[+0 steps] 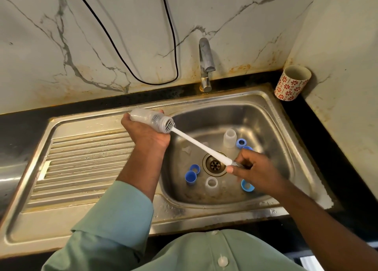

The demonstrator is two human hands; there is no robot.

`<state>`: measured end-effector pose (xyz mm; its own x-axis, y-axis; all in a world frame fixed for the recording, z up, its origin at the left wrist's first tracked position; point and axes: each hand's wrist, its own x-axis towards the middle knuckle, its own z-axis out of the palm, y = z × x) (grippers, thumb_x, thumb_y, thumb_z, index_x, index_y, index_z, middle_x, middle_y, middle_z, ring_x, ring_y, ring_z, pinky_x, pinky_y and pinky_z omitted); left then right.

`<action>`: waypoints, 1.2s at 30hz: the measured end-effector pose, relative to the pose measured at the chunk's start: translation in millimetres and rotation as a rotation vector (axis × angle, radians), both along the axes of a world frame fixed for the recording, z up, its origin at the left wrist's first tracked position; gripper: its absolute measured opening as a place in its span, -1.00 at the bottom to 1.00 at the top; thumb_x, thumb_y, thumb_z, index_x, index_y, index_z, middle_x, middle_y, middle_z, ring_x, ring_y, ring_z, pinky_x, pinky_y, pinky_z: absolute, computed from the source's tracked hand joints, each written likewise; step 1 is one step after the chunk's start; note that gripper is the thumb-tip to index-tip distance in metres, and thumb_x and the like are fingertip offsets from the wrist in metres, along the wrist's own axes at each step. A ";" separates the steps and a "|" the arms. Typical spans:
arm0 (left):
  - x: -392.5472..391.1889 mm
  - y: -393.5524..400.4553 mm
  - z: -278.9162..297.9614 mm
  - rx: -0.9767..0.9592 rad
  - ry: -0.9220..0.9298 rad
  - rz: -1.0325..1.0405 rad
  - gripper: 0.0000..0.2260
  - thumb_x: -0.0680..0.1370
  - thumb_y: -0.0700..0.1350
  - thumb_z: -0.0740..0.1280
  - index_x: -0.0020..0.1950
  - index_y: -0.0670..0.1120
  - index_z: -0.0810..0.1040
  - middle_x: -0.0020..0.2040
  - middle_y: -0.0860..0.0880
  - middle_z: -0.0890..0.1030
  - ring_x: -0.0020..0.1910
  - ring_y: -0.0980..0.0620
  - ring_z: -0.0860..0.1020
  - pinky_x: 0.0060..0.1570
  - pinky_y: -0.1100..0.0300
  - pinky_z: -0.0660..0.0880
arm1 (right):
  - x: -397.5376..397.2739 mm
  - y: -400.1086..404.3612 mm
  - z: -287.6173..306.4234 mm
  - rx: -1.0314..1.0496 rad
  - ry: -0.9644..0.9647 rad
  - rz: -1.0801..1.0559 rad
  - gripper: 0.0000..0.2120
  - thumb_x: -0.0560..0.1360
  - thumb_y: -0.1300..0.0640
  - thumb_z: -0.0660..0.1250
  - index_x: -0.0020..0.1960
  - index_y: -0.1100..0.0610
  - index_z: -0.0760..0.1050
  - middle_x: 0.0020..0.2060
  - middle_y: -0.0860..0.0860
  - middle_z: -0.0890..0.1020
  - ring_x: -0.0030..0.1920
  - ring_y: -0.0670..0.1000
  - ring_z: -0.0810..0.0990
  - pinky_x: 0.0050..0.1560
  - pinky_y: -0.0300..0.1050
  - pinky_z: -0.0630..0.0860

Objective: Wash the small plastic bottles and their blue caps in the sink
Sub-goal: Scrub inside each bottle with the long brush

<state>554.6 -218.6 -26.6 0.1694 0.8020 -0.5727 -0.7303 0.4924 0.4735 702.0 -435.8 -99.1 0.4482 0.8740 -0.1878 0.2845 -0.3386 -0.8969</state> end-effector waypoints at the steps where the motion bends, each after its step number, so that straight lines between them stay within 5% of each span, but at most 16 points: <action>1: 0.1 1.4 -0.2 -0.004 0.001 0.000 -0.64 0.54 0.20 0.21 0.11 -0.06 0.45 -0.15 -0.08 0.45 -0.26 -0.03 0.52 -0.25 0.20 0.53 | 2.3 -1.2 6.5 -0.020 0.194 0.061 -0.79 0.45 0.12 0.47 -0.22 0.21 0.49 -0.43 -0.01 0.58 -0.41 -0.07 0.58 -0.32 -0.21 0.50; 3: 2.4 0.4 0.1 -0.010 0.013 0.004 -0.63 0.54 0.21 0.21 0.11 -0.07 0.45 -0.16 -0.08 0.44 -0.26 -0.02 0.52 -0.23 0.20 0.53 | 5.2 -2.6 17.5 -0.158 0.384 0.204 -0.82 0.55 0.09 0.35 -0.19 0.15 0.54 -0.38 0.04 0.62 -0.34 0.00 0.63 -0.22 -0.14 0.58; 4: 4.1 -1.6 0.6 -0.005 0.018 0.004 -0.64 0.54 0.21 0.21 0.10 -0.07 0.44 -0.17 -0.08 0.44 -0.25 -0.02 0.51 -0.23 0.20 0.52 | 7.8 -1.0 18.2 -0.236 0.244 0.251 -0.77 0.59 0.01 0.29 -0.20 0.07 0.54 -0.37 0.01 0.62 -0.32 -0.03 0.62 -0.19 -0.12 0.58; 7: 6.4 -2.3 0.6 0.018 0.006 0.035 -0.65 0.54 0.20 0.19 0.07 -0.07 0.40 -0.20 -0.07 0.41 -0.26 -0.01 0.49 -0.26 0.22 0.49 | 6.8 10.3 11.2 -0.286 -0.624 0.144 -0.66 0.62 -0.16 0.07 -0.14 -0.02 0.50 -0.31 -0.05 0.55 -0.24 0.00 0.53 -0.20 -0.09 0.46; 9: 6.2 3.3 3.0 -0.001 -0.016 0.046 -0.63 0.54 0.21 0.19 0.10 -0.08 0.42 -0.12 -0.08 0.42 -0.21 -0.02 0.49 -0.20 0.20 0.50 | -2.1 12.3 12.3 -0.178 -0.895 0.016 -0.63 0.63 -0.12 0.00 0.01 0.04 0.51 -0.20 -0.03 0.56 -0.15 0.02 0.51 -0.13 -0.04 0.45; 11: 5.1 8.7 8.8 -0.008 -0.021 0.043 -0.60 0.55 0.23 0.20 0.13 -0.09 0.44 -0.09 -0.09 0.44 -0.19 -0.03 0.51 -0.18 0.20 0.52 | -8.1 12.0 13.4 -0.168 -0.765 0.020 -0.61 0.64 -0.12 -0.03 0.02 0.06 0.50 -0.27 -0.05 0.55 -0.23 0.00 0.51 -0.21 -0.05 0.45; 14: 6.2 10.3 17.8 0.004 0.002 0.043 -0.55 0.56 0.24 0.21 0.23 -0.09 0.46 -0.06 -0.12 0.48 -0.18 -0.06 0.55 -0.19 0.18 0.56 | -9.6 13.2 16.1 -0.275 0.288 0.113 -0.47 0.66 -0.15 -0.02 -0.05 0.22 0.55 -0.46 0.02 0.40 -0.48 -0.05 0.35 -0.43 -0.11 0.37; 15: 6.4 9.9 19.5 0.003 0.002 0.044 -0.55 0.56 0.24 0.21 0.24 -0.09 0.45 -0.06 -0.12 0.48 -0.18 -0.06 0.55 -0.22 0.18 0.56 | -8.5 13.7 15.7 -0.280 0.447 0.153 -0.47 0.66 -0.13 0.01 -0.03 0.26 0.55 -0.47 0.05 0.38 -0.52 -0.05 0.30 -0.48 -0.15 0.30; 16: 5.9 9.4 20.5 0.004 -0.002 0.043 -0.56 0.57 0.24 0.20 0.22 -0.09 0.45 -0.07 -0.13 0.49 -0.20 -0.06 0.55 -0.26 0.19 0.56 | -9.6 14.4 15.7 -0.234 0.444 0.168 -0.55 0.65 -0.10 0.09 -0.02 0.24 0.55 -0.46 0.06 0.40 -0.53 -0.06 0.31 -0.50 -0.18 0.29; 18: 4.0 9.6 20.8 0.009 -0.018 0.052 -0.55 0.57 0.24 0.18 0.21 -0.10 0.45 -0.10 -0.13 0.49 -0.22 -0.06 0.54 -0.29 0.20 0.55 | -10.4 15.2 12.6 -0.080 0.148 0.078 -0.85 0.53 -0.01 0.38 -0.04 0.08 0.53 -0.35 -0.02 0.51 -0.48 -0.15 0.44 -0.45 -0.29 0.36; 21: 1.9 14.2 15.9 -0.005 -0.036 0.071 -0.52 0.56 0.25 0.19 0.27 -0.10 0.45 -0.06 -0.13 0.50 -0.19 -0.08 0.56 -0.23 0.17 0.56 | -7.7 14.4 7.0 0.051 -0.221 -0.045 -0.81 0.40 0.06 0.53 -0.14 0.01 0.51 -0.37 -0.14 0.56 -0.39 -0.22 0.50 -0.37 -0.39 0.38; 22: 1.8 15.8 14.4 -0.013 -0.046 0.076 -0.52 0.55 0.25 0.21 0.27 -0.10 0.45 -0.04 -0.13 0.50 -0.18 -0.08 0.56 -0.21 0.15 0.57 | -4.9 14.0 6.7 0.043 -0.138 -0.022 -0.85 0.43 0.07 0.50 -0.16 0.05 0.53 -0.41 -0.14 0.56 -0.41 -0.19 0.48 -0.38 -0.38 0.37; 25: 0.9 16.8 11.2 -0.024 -0.036 0.076 -0.53 0.54 0.24 0.22 0.23 -0.10 0.46 -0.04 -0.13 0.50 -0.17 -0.09 0.57 -0.23 0.14 0.57 | 4.2 7.7 16.7 -0.129 0.605 0.194 -0.73 0.52 -0.02 0.31 -0.10 0.20 0.58 -0.45 0.03 0.49 -0.49 -0.08 0.41 -0.49 -0.26 0.37; 27: 0.8 15.7 11.2 -0.021 -0.025 0.062 -0.56 0.55 0.23 0.19 0.19 -0.09 0.45 -0.06 -0.13 0.50 -0.19 -0.09 0.56 -0.27 0.16 0.55 | 11.3 0.8 21.7 -0.224 0.826 0.305 -0.61 0.56 -0.07 0.18 0.00 0.23 0.60 -0.47 0.08 0.41 -0.56 -0.08 0.33 -0.58 -0.28 0.32; 32: -10.9 19.7 16.2 -0.036 -0.051 0.140 -0.61 0.55 0.24 0.20 0.12 -0.06 0.46 -0.07 -0.13 0.55 -0.13 -0.10 0.58 -0.19 0.15 0.56 | 13.1 -4.7 27.7 -0.209 0.658 0.220 -0.62 0.56 -0.06 0.20 0.13 0.18 0.61 -0.43 0.11 0.46 -0.53 -0.03 0.33 -0.55 -0.23 0.33; 36: -22.5 25.9 13.5 0.196 0.088 0.037 -0.48 0.52 0.36 0.24 0.28 0.02 0.45 0.14 -0.08 0.55 0.06 -0.05 0.58 -0.06 0.06 0.54 | 3.2 -9.5 42.8 -0.159 0.333 0.094 -0.78 0.63 0.06 0.22 0.19 0.02 0.58 -0.34 0.07 0.54 -0.42 0.02 0.43 -0.42 -0.11 0.42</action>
